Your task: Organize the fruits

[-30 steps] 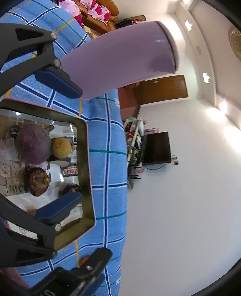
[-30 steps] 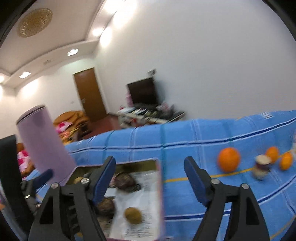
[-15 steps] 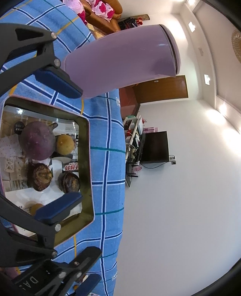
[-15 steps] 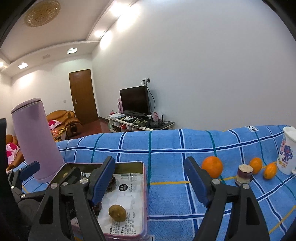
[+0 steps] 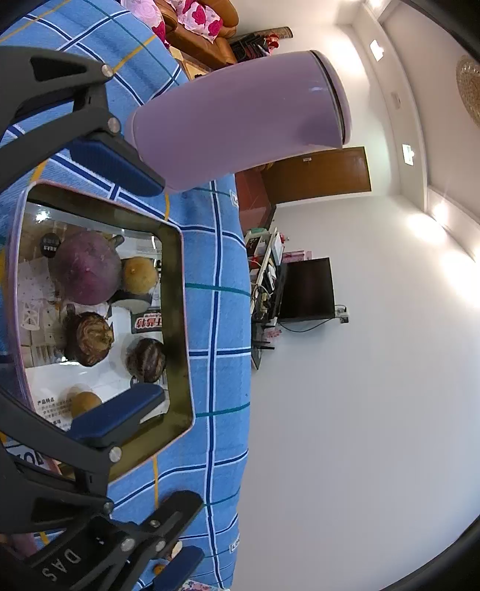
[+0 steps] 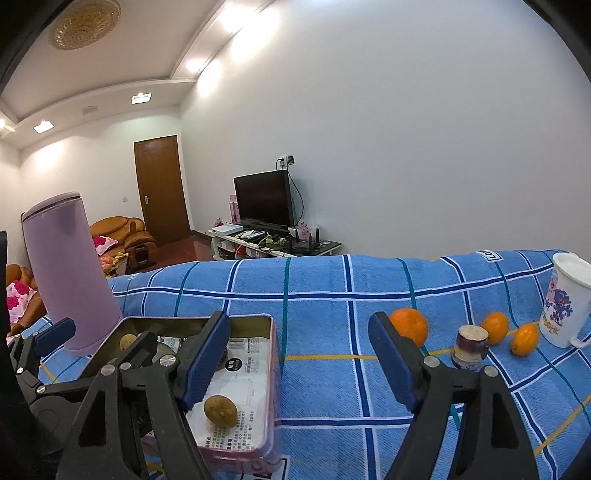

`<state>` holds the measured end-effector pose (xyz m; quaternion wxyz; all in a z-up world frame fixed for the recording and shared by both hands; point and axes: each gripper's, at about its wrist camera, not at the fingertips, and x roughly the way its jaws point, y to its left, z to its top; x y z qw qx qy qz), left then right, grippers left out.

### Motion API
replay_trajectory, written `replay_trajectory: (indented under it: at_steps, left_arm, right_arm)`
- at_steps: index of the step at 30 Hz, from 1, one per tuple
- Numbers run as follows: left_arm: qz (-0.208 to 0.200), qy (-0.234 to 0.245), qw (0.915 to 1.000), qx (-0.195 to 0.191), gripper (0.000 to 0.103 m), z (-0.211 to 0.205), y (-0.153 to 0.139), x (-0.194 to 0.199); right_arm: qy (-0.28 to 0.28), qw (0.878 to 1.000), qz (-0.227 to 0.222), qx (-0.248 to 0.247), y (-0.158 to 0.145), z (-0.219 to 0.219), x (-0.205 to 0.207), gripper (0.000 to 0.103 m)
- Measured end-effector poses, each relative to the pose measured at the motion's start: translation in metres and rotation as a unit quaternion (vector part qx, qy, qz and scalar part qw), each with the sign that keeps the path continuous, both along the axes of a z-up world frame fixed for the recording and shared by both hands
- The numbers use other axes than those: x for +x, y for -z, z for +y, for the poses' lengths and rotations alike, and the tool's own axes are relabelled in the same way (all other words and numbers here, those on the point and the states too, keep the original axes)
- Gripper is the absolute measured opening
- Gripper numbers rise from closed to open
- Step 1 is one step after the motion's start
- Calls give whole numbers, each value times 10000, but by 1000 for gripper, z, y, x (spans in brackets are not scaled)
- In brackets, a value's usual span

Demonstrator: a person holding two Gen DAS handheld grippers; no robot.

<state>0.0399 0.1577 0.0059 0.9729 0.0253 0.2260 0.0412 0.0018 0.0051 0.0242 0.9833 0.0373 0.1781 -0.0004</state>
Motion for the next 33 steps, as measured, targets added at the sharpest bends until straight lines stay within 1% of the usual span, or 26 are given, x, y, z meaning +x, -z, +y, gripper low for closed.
replay_trajectory:
  at_steps: [13,19,25,33]
  left_arm:
    - [19,15,10000,55,103,-9,0,-8]
    - [7,-17,9999,-151,103,-9,0,-13]
    - [-58,-22,9999,-126,103,-14,-1,-21]
    - [-71,140,9999,31,103,-32,-2,-32]
  right_arm:
    - [23,9999,-8,-129,-1,-13,-16,79]
    - [12,9991,-14,-418,-1,-18,-26,79]
    - [3,9987,-51,-513,-1,-25,-35,79]
    - [39,9986,-2,-521,-1,-38,-44,79]
